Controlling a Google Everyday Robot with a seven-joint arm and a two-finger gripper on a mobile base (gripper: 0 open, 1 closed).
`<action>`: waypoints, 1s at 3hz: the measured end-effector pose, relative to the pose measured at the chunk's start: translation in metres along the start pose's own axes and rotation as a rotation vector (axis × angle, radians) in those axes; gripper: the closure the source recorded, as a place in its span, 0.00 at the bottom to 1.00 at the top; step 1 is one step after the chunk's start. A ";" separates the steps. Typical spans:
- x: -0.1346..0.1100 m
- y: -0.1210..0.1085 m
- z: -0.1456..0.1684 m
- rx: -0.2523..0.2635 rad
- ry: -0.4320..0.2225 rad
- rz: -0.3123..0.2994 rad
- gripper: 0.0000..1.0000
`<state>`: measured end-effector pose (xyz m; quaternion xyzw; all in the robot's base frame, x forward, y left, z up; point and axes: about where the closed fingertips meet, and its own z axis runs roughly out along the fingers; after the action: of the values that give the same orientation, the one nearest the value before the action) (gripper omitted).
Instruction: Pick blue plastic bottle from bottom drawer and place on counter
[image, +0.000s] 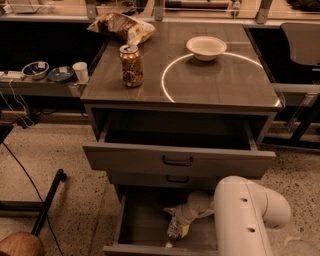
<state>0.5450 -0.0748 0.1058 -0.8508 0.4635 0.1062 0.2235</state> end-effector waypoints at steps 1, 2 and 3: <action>-0.002 0.001 -0.001 -0.004 -0.008 0.002 0.44; -0.003 0.001 -0.003 -0.003 -0.009 0.002 0.69; -0.014 0.006 -0.012 0.066 -0.087 0.008 0.92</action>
Offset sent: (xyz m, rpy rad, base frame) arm -0.0672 -0.0004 0.0696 0.5538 -0.0492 -0.0194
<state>0.5320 -0.0733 0.1205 -0.8356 0.4602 0.1287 0.2709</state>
